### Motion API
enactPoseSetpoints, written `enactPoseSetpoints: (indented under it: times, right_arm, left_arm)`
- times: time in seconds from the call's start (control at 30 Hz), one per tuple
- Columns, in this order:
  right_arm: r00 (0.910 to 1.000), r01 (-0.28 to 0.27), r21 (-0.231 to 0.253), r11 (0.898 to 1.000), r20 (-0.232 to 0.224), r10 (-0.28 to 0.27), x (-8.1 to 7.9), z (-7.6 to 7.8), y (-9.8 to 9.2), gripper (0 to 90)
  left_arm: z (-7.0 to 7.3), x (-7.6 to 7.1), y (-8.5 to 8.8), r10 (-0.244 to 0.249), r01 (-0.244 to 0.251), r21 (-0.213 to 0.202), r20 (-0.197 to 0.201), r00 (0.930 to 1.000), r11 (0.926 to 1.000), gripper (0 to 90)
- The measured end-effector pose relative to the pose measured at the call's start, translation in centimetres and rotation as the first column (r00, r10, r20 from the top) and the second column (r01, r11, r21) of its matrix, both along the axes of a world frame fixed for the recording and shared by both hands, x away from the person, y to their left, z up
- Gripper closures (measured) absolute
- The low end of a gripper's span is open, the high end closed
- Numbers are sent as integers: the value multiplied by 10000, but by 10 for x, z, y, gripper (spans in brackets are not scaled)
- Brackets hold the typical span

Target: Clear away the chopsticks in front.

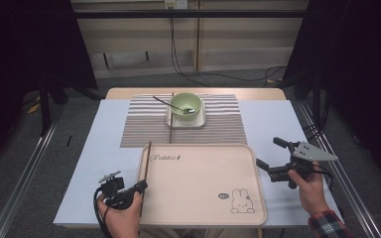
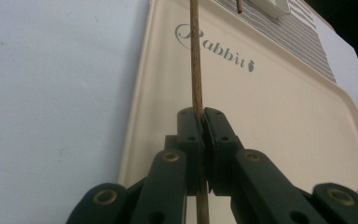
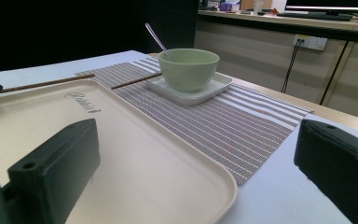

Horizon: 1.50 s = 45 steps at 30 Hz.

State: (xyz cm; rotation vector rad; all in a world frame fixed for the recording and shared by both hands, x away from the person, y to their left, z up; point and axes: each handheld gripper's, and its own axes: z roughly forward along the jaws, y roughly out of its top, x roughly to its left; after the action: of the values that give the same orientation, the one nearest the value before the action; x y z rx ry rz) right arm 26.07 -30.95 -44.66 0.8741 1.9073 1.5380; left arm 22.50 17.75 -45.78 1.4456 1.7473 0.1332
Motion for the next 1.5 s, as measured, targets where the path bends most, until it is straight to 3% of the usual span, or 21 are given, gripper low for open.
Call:
enactPoseSetpoints:
  times: [0.17,0.2,0.43,0.83,1.03,1.5]
  right_arm:
    - [10000,-10,-35,10000,-1,10,0,0,0,0]
    - [9999,-110,-96,9999,-4,110,0,0,-1,0]
    - [10000,-23,-66,10000,31,23,0,0,0,0]
    - [10000,-7,-44,10000,-11,7,0,0,1,0]
    - [10000,-28,-82,10000,-16,28,0,0,0,0]
    - [10000,-38,-97,9999,16,39,0,0,0,0]
  left_arm:
    - [-3,1,-1,-213,214,26,-165,9996,9998,859]
    - [-3,1,-3,-1,2,67,-196,9998,10000,859]
    - [-3,2,-5,-290,292,54,-304,9991,9996,859]
    - [-6,3,-10,-303,313,186,-512,9982,9993,858]
    - [-6,3,-12,-335,337,50,-410,9986,9994,858]
    - [-10,5,-14,-423,425,14,-636,9971,9991,855]
